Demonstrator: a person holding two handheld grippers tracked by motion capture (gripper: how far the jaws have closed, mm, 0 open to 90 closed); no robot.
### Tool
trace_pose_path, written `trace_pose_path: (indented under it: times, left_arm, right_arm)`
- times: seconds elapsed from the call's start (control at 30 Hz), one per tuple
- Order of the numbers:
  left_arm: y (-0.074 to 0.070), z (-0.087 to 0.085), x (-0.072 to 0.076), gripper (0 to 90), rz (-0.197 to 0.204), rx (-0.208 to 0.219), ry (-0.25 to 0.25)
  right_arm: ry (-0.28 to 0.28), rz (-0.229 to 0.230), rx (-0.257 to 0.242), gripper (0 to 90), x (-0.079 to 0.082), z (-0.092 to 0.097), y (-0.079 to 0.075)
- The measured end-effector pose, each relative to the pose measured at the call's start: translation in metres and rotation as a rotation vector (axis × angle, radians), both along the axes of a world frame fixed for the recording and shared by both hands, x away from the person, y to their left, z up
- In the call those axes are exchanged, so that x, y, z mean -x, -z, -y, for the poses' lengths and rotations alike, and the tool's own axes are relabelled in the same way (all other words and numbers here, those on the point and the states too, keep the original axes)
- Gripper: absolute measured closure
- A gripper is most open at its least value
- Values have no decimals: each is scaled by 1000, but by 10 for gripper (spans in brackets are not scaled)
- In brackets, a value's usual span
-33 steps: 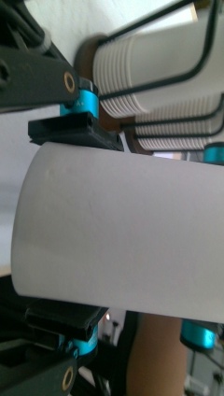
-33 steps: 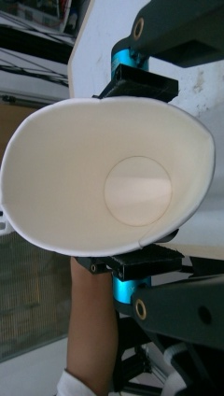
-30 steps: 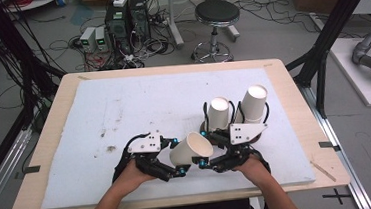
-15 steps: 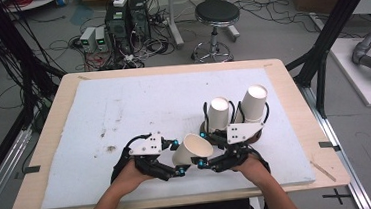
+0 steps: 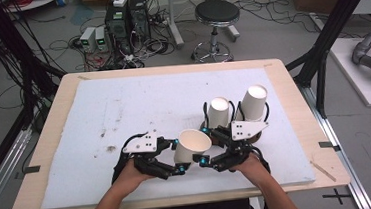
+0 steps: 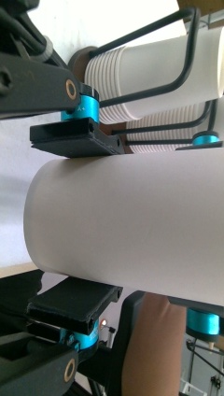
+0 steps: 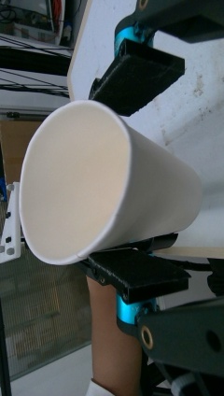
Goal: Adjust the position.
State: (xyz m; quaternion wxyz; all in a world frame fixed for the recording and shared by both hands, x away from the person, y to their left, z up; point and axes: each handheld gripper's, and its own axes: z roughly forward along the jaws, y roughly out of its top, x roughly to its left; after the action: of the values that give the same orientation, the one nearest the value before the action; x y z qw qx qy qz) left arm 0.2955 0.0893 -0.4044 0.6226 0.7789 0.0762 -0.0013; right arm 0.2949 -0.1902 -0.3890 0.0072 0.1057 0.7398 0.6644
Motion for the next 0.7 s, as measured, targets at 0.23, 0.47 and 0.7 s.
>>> trace_pose_path:
  times: [0.23,0.47,0.7]
  left_arm:
    - [3,3,1,361,10,-32,-5]
    - [0,7,2,244,15,-73,-44]
    - [1,9,3,270,28,-95,-41]
  right_arm:
    - [-15,27,19,360,1,0,-1]
    - [7,58,98,366,2,-3,-1]
    - [-5,58,133,371,3,-7,-1]
